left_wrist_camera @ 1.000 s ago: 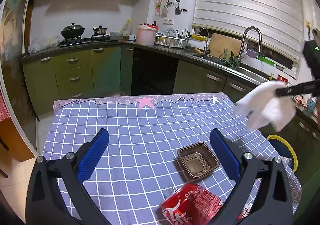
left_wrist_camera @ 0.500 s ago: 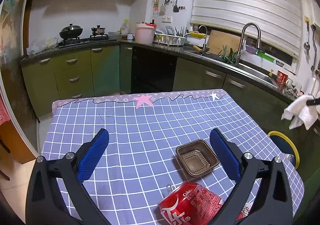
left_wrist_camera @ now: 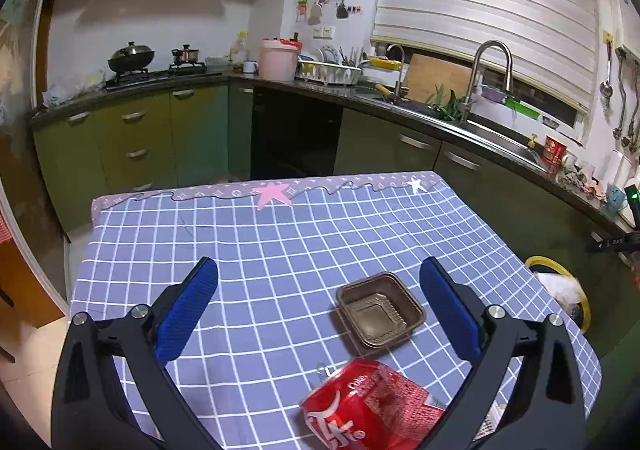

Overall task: Collect trash
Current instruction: 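Carry the tissue over the bin and open the right gripper, then grasp the brown plastic tray by its rim with the left gripper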

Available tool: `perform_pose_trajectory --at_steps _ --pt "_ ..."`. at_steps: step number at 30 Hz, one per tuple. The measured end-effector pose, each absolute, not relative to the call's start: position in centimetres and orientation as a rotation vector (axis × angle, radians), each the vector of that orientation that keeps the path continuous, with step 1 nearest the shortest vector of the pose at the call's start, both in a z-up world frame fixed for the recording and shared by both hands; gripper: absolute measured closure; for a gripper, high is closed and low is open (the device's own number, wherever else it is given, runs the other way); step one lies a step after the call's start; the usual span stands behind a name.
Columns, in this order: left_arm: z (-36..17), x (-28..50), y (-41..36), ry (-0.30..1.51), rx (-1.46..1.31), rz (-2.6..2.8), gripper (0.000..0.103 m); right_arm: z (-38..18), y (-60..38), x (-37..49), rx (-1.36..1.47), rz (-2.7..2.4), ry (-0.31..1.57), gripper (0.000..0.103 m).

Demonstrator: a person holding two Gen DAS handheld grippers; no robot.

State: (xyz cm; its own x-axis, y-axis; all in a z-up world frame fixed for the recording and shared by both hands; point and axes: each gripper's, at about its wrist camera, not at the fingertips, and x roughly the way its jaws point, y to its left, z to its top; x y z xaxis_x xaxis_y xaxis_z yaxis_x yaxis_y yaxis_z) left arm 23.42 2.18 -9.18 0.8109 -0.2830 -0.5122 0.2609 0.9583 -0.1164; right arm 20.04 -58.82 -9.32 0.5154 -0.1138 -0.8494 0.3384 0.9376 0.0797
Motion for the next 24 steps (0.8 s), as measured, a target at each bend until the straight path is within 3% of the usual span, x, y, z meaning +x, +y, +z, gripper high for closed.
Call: perform_pose_trajectory --at_steps 2,6,18,24 --pt "-9.1 23.5 1.7 0.571 -0.044 -0.323 0.007 -8.5 -57.9 19.1 0.240 -0.248 0.975 0.050" --pt "-9.0 24.1 0.2 0.634 -0.021 -0.308 0.007 -7.2 -55.6 17.4 0.213 -0.198 0.941 0.050" --pt "-11.7 31.6 -2.3 1.096 0.008 -0.198 0.008 -8.3 -53.2 15.6 0.231 -0.019 0.923 0.050" --pt "-13.8 33.3 -2.3 1.248 0.008 -0.163 0.023 -8.9 -53.3 15.1 0.243 0.015 0.918 0.050"
